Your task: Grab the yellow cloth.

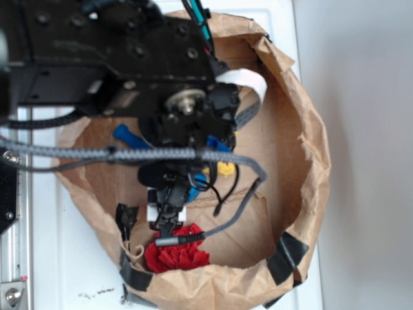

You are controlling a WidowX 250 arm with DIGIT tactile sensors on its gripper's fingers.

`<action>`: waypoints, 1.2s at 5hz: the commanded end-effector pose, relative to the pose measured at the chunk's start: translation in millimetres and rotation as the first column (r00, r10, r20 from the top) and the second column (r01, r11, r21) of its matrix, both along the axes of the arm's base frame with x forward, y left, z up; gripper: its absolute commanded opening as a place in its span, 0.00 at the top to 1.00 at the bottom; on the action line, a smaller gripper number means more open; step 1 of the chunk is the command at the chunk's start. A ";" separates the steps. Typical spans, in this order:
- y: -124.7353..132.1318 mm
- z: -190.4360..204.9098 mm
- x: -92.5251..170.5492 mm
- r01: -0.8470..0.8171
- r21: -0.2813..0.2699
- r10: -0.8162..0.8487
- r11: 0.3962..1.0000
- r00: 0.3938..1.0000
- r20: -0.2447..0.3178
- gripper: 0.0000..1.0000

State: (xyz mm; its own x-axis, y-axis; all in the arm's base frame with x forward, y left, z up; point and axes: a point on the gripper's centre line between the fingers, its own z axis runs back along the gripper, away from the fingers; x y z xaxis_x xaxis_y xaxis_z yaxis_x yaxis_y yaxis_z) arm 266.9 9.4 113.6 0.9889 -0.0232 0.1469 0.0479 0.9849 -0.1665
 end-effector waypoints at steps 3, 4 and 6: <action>4.1 2.7 30.1 -0.065 0.032 0.064 0.997 0.997 0.036 0.00; 8.1 -2.9 50.0 -0.136 0.081 0.132 0.987 0.990 0.049 0.00; -5.8 -31.0 53.4 -0.166 0.193 0.152 0.967 0.985 0.084 0.00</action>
State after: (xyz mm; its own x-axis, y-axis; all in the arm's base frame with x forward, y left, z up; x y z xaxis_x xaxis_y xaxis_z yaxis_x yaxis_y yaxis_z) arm 314.5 6.2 69.5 0.9786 0.0995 0.1800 -0.1073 0.9936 0.0343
